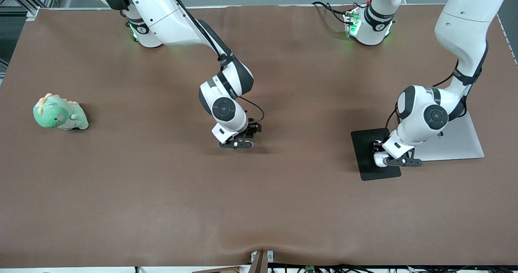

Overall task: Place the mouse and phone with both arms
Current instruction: 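Lower the mouse onto the pad while the right gripper grasps the phone, then lift the black phone with the right gripper while the left gripper withdraws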

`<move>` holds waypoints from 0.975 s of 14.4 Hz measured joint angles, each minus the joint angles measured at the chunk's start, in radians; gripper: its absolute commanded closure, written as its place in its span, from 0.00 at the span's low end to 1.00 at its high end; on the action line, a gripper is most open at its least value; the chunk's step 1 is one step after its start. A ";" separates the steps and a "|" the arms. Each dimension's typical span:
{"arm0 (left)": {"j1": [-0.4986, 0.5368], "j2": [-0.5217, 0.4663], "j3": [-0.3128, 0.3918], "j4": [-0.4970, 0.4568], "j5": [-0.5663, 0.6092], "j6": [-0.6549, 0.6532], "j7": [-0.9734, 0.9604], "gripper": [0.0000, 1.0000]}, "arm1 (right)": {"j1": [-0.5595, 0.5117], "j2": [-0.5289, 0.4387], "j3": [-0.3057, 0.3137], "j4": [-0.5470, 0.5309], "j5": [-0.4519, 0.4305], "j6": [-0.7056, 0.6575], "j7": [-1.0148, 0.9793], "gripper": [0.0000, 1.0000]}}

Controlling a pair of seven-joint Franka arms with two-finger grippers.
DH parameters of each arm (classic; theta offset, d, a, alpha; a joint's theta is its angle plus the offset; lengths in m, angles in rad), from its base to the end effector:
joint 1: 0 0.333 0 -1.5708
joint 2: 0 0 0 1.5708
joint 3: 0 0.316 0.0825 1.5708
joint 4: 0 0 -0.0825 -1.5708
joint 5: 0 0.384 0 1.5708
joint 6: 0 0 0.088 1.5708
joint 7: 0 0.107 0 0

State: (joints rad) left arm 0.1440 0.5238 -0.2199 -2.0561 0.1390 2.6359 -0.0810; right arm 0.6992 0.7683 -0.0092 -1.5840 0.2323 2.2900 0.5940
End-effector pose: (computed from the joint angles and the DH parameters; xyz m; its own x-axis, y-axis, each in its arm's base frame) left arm 0.5975 -0.0475 0.1898 0.9942 -0.0800 0.0718 -0.0830 -0.9958 0.0394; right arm 0.5293 0.4446 0.1791 0.9874 -0.0530 -0.1492 -0.0668 -0.9938 -0.0890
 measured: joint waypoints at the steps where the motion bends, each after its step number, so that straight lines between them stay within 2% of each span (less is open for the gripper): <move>1: 0.000 -0.002 0.000 0.011 0.000 0.003 0.000 0.00 | 0.005 0.000 0.000 0.000 -0.001 0.000 0.000 0.45; 2: 0.000 -0.009 0.000 0.028 0.000 0.002 0.000 0.00 | 0.010 -0.001 -0.001 0.000 -0.002 0.000 0.000 0.51; 3: 0.001 -0.027 0.000 0.046 0.000 -0.009 0.000 0.00 | 0.012 -0.001 -0.002 0.000 -0.006 0.000 0.000 0.67; 4: 0.003 -0.052 0.000 0.068 0.000 -0.035 0.000 0.00 | 0.014 -0.001 -0.001 0.000 -0.013 0.001 0.000 0.89; 5: 0.006 -0.083 0.000 0.096 0.000 -0.083 0.000 0.00 | 0.015 -0.001 -0.001 0.001 -0.023 0.001 0.000 1.00; 8: 0.012 -0.189 0.000 0.217 0.000 -0.304 0.000 0.00 | 0.015 -0.002 -0.003 0.002 -0.041 -0.002 0.000 1.00; 12: 0.011 -0.330 -0.017 0.450 -0.007 -0.746 0.000 0.00 | -0.001 -0.005 -0.020 0.033 -0.045 -0.078 0.000 1.00; 14: 0.010 -0.372 -0.026 0.551 -0.042 -0.909 0.000 0.00 | -0.033 -0.014 -0.026 0.050 -0.047 -0.112 0.000 1.00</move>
State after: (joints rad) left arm 0.1540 0.1516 -0.2460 -1.5053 0.0969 1.7272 -0.0810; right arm 0.6664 0.7541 -0.0350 -1.5337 0.1857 2.1780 0.5936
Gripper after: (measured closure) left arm 0.000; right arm 0.211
